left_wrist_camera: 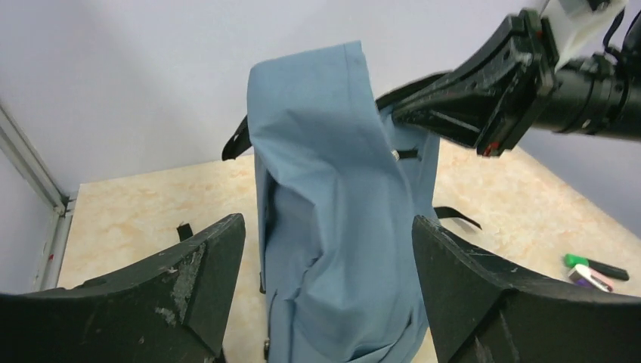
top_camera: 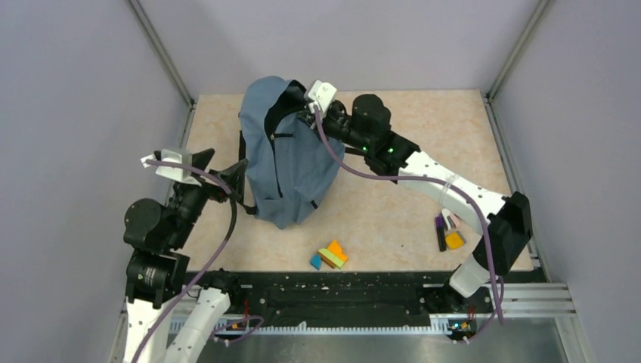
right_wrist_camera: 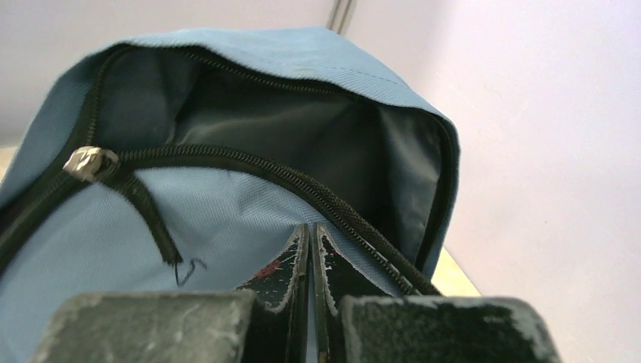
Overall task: Pack the student bag
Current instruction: Zip the student bag at the center of the board.
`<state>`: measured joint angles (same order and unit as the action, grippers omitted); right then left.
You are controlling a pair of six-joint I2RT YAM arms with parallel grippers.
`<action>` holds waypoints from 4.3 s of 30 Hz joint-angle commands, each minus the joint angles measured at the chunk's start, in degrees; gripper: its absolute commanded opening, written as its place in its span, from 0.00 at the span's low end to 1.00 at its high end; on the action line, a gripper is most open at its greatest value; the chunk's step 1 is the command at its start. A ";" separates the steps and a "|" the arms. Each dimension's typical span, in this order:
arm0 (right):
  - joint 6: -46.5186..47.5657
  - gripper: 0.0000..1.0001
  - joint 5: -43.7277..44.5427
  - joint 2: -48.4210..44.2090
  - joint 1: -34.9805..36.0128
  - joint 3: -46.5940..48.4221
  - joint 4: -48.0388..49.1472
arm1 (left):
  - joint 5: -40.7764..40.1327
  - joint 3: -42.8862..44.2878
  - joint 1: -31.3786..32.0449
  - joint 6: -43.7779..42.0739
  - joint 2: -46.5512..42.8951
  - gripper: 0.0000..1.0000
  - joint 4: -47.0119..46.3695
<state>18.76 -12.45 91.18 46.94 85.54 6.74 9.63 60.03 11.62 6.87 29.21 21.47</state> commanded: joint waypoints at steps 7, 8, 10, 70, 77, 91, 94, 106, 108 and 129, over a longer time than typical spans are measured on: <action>-4.30 0.00 3.53 2.30 -1.26 7.91 2.93 | 11.27 -8.12 -0.19 4.62 2.70 0.95 -7.48; -4.67 0.00 4.06 2.46 -1.28 8.39 2.46 | 12.27 -8.76 -0.19 6.08 3.10 0.96 -9.19; -5.36 0.00 5.24 2.73 -1.32 9.24 1.41 | 12.79 -8.88 -0.11 8.38 4.39 0.97 -11.09; -36.30 0.53 -9.29 -22.65 -2.95 -24.51 -4.07 | 7.00 -4.09 16.33 3.32 18.86 0.00 -6.18; -39.86 0.49 -9.64 -21.66 -6.31 -25.85 -1.47 | 6.86 -4.56 15.89 3.14 18.25 0.00 -5.63; -35.62 0.39 -16.02 -16.74 -6.34 -22.13 0.27 | 8.94 -4.57 14.98 3.80 19.69 0.00 -5.83; -35.43 0.36 -16.97 -15.87 -6.33 -21.54 1.47 | 9.26 -4.57 14.92 3.85 19.82 0.00 -5.83; -30.84 0.00 -11.21 -17.70 -6.33 -22.49 0.13 | 7.19 -4.66 14.11 3.65 19.36 0.00 -5.50; -29.67 0.00 -9.41 -19.36 -6.33 -23.96 1.32 | 5.93 -4.66 13.76 3.84 19.25 0.00 -5.43; -18.13 0.31 -13.48 -23.69 -5.73 -27.83 1.86 | 4.44 -4.33 11.03 3.57 20.64 0.00 -4.73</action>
<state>-6.50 -25.17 70.98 40.75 59.55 9.80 16.05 55.57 24.01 11.22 49.19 19.64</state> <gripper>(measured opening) 0.216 0.043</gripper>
